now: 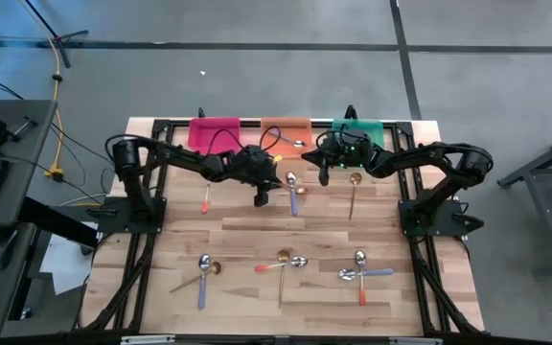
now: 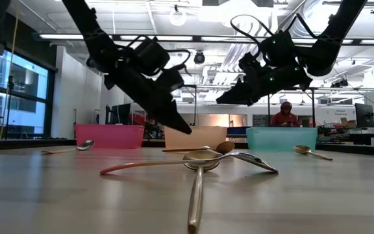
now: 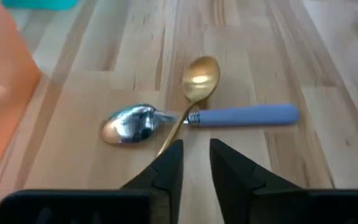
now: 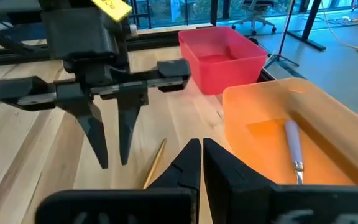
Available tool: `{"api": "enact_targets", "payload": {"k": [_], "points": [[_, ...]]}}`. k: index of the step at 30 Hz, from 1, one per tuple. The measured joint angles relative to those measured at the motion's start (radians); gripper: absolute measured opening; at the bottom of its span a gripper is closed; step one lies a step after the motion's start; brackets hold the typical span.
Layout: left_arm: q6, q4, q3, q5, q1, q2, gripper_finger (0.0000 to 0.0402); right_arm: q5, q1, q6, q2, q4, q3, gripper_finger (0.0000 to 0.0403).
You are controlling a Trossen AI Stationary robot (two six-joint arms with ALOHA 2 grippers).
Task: Sort silverware by color (type)
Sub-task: Put the top left gold spoon into the pink bin
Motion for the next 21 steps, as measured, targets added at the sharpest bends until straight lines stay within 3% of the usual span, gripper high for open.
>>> {"api": "enact_targets", "payload": {"k": [9, 21], "points": [[0.091, -0.012, 0.037, -0.068, 0.005, 0.076, 0.0123, -0.002, 0.000, -0.007, 0.000, 0.011, 0.000, 0.0000], [0.210, -0.096, 0.128, -0.065, 0.019, 0.163, 0.0104, -0.005, 0.000, 0.002, 0.000, 0.013, 0.000, 0.0000]]}}
